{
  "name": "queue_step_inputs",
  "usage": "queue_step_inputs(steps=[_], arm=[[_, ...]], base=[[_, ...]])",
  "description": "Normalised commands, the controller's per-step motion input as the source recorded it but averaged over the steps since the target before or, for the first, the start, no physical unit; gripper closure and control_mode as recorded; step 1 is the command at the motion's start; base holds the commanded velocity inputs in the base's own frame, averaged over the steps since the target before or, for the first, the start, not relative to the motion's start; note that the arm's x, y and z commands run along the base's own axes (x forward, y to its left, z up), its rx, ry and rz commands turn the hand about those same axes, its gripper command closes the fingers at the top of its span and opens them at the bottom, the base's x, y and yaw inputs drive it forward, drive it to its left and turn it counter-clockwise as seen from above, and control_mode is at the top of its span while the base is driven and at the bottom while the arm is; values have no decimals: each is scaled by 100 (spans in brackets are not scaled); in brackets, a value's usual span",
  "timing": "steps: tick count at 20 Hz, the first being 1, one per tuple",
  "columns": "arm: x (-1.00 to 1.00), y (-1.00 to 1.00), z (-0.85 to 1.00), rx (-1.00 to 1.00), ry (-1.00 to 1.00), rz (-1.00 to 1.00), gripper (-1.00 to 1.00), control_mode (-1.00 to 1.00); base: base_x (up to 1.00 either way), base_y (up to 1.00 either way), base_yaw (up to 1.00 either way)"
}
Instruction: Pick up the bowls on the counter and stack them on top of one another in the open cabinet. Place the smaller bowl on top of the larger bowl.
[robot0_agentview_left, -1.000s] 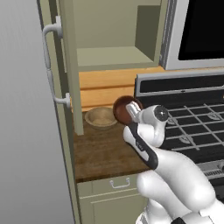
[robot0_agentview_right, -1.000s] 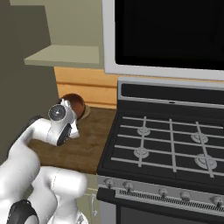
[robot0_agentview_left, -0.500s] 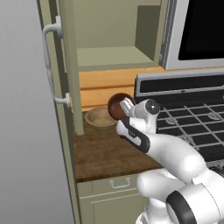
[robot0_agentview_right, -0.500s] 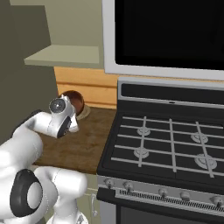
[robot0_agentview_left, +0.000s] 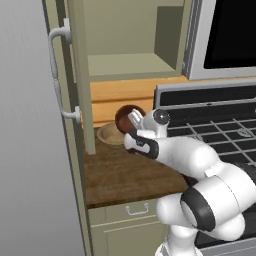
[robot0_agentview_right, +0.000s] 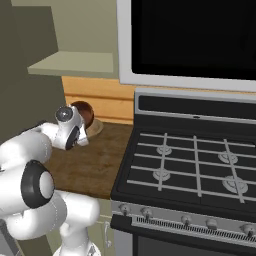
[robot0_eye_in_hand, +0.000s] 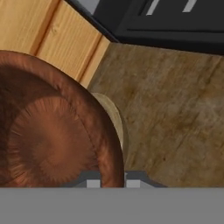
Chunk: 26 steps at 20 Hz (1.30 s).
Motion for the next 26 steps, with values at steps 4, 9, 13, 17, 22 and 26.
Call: queue_step_inputs(steps=[4, 9, 13, 17, 22, 26], arm=[[34, 23, -28, 0, 7, 2, 100, -100], [30, 3, -30, 0, 1, 3, 100, -100], [26, 7, -41, 0, 0, 3, 100, -100], [30, 13, -43, 0, 0, 3, 100, -100], [27, 11, -29, 0, 0, 1, 100, -100], [24, 0, -4, 0, 0, 0, 100, -100]], base=[[0, 0, 0], [0, 0, 0], [0, 0, 0], [0, 0, 0], [0, 0, 0], [0, 0, 0]])
